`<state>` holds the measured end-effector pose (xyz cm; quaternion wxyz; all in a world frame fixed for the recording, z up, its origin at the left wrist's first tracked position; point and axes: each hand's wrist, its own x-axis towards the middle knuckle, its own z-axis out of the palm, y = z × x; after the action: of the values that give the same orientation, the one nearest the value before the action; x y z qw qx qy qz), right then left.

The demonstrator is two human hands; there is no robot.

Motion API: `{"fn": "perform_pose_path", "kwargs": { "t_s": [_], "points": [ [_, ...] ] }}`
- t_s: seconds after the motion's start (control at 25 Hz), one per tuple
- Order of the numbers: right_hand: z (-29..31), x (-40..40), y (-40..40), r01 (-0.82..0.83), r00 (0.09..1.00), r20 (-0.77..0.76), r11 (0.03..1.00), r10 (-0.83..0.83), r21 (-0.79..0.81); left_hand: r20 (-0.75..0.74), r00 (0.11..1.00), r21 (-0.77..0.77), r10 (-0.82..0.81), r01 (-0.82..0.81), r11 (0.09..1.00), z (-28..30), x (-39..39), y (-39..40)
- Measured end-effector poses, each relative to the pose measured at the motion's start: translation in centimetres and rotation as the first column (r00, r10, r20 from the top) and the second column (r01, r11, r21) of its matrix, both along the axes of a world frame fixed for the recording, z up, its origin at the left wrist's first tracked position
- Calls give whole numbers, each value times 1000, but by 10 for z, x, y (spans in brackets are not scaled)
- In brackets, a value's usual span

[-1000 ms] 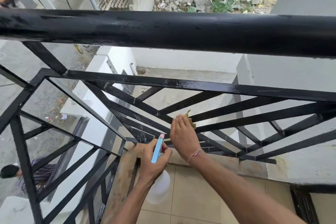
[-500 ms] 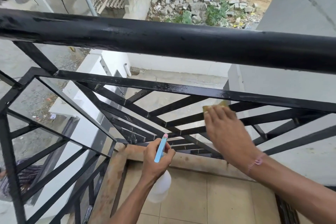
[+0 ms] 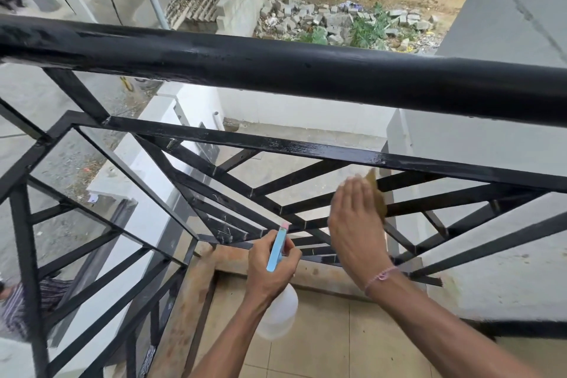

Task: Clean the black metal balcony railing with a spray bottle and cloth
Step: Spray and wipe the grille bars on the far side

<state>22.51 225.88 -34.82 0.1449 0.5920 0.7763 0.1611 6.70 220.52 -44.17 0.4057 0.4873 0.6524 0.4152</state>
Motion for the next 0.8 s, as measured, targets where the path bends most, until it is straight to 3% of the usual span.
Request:
{"fn": "perform_pose_path", "kwargs": {
  "t_s": [0.2,0.36,0.64,0.72,0.8],
  "points": [
    [-47,-45,13,-214,972,81,974,220,-80,-9,1000,13,-21,21,1000,-2,-21,-1],
    [-85,-76,27,-235,962,111,964,249,-122,-3,1000,17,-4,4,1000,-13,-37,0],
    [-97,-84,21,-301,922,207,942,328,-151,11,999,-5,-48,48,999,-18,-72,-13],
    [-91,-86,13,-325,885,270,919,379,-224,22,998,-10,-61,61,998,-17,-81,-16],
    [-84,-90,6,-347,879,240,898,412,-271,35,996,-5,-83,84,996,-12,-93,-15]
  ]
}}
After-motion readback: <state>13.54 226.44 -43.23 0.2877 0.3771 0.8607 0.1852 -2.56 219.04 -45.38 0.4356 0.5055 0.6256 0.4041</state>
